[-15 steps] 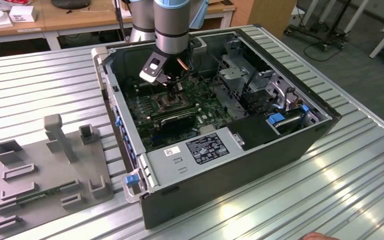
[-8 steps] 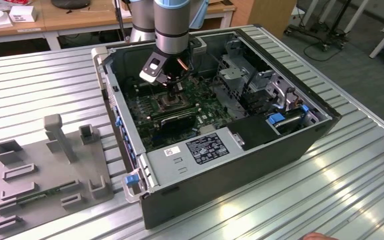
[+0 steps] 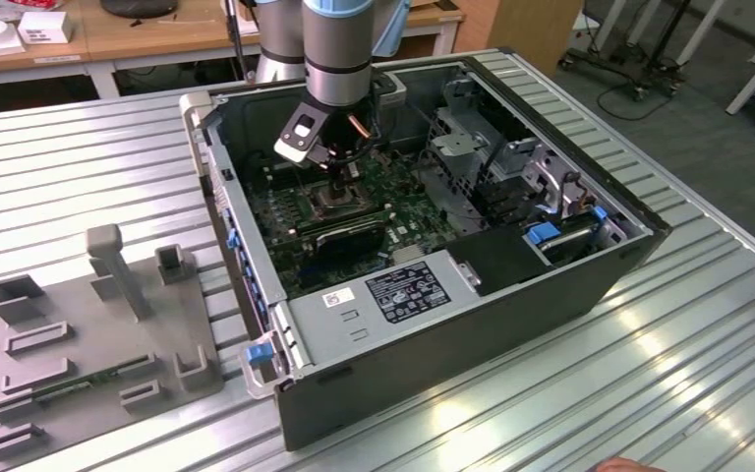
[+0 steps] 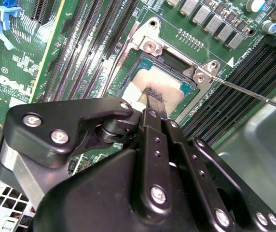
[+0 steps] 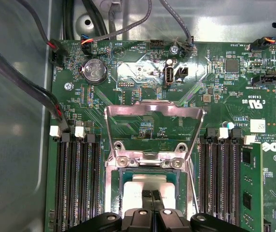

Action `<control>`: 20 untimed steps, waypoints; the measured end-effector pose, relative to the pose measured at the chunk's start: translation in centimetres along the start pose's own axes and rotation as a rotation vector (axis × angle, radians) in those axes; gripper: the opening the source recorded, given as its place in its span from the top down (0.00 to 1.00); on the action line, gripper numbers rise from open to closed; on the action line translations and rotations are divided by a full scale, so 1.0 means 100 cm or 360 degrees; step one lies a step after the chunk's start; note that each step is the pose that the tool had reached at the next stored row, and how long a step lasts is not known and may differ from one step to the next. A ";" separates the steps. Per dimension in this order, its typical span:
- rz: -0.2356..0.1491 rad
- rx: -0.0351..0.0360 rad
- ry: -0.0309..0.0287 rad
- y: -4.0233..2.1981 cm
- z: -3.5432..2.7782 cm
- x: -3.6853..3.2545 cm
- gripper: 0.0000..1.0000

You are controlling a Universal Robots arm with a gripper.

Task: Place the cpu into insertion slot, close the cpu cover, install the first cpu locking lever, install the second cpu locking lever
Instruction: 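Place the cpu into insertion slot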

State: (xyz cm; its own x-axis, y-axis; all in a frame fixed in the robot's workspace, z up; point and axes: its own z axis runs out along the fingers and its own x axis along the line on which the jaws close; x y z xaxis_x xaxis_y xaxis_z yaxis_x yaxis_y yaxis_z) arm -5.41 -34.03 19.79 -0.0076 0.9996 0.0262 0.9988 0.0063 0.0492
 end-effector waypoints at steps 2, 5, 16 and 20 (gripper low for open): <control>0.0000 0.0000 -0.00001 0.0000 0.0000 0.0000 0.89; 0.0000 0.0000 0.00000 0.0000 0.0001 0.0000 0.89; 0.0000 0.0001 -0.00002 0.0004 -0.0054 0.0002 0.89; 0.0000 0.0002 -0.00010 0.0007 -0.0101 0.0003 0.89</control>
State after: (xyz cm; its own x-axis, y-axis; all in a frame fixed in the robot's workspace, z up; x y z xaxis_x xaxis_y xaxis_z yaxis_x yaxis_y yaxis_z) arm -5.39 -34.03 20.80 -0.0076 0.9996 0.0256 0.9988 0.0063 0.0478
